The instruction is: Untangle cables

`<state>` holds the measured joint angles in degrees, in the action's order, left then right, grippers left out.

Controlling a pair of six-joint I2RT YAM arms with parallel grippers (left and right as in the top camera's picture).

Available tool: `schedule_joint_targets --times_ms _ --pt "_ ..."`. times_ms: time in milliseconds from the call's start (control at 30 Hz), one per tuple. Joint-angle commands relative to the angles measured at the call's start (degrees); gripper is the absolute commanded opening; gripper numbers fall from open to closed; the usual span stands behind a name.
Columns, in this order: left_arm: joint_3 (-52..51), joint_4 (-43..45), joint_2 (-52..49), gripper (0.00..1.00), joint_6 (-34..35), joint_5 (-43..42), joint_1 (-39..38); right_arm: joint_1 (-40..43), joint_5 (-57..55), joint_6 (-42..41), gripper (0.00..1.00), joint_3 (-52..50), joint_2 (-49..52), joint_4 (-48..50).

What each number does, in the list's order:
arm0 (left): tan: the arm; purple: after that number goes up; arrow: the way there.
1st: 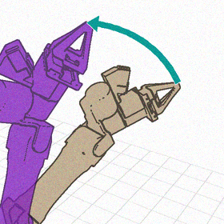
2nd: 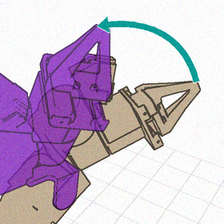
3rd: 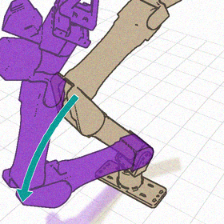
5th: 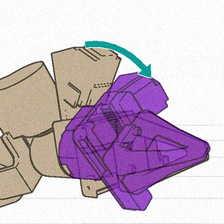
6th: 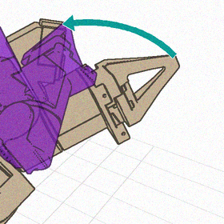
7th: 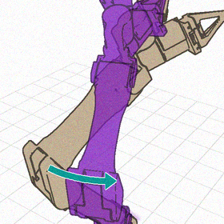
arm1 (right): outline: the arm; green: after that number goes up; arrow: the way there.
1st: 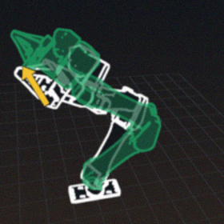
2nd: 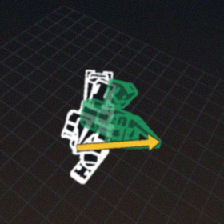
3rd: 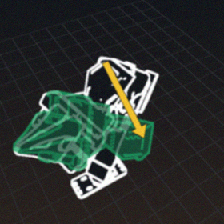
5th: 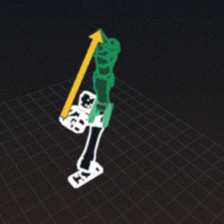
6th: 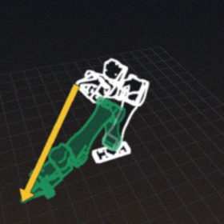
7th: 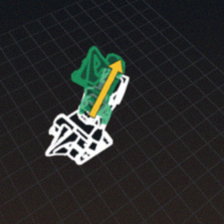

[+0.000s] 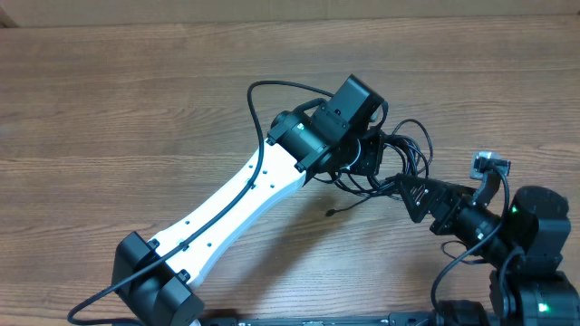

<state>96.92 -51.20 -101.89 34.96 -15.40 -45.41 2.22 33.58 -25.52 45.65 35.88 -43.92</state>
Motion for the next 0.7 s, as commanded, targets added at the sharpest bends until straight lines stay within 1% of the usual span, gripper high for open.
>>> schedule_joint_targets --times_ms 0,33,100,233,267,300,333,400,500,533,667 --pt "1.6 0.4 2.4 0.04 -3.7 -4.2 -0.4 0.0 -2.0 0.2 0.78 1.4 2.5 0.6" --pt "1.6 0.5 2.4 0.04 -3.7 -4.2 -0.4 0.0 -1.9 0.2 0.71 1.4 3.5 0.6" --pt "1.6 0.5 2.4 0.04 -3.7 -4.1 -0.4 0.0 -0.6 0.2 0.63 1.4 5.3 0.8" --pt "1.6 0.6 2.3 0.04 -3.7 -2.9 -0.4 0.0 3.5 0.2 0.56 1.4 7.0 2.1" --pt "1.6 0.7 2.3 0.04 -3.7 -2.0 -0.4 0.0 3.4 0.2 0.48 1.4 7.2 2.3" --pt "1.6 0.7 2.3 0.04 -3.7 -2.0 -0.4 0.0 3.4 0.2 0.45 1.4 7.2 2.3" --pt "1.6 0.7 2.3 0.04 -3.7 -2.0 -0.4 0.0 3.4 0.2 0.39 1.4 7.2 2.3" --pt "1.6 0.7 2.3 0.04 -3.3 -1.7 -0.4 0.0 3.4 0.2 0.24 1.4 7.2 2.3" --pt "1.6 -0.1 2.3 0.04 1.0 2.8 -0.4 0.0 3.4 0.2 0.07 1.4 7.2 2.2" --pt "1.6 -0.2 2.3 0.04 2.0 4.1 -0.4 0.0 3.4 0.2 0.04 1.4 7.2 2.0" --pt "1.6 -0.5 2.3 0.04 4.9 5.9 -0.4 0.0 3.4 0.2 0.04 1.4 7.2 1.6"
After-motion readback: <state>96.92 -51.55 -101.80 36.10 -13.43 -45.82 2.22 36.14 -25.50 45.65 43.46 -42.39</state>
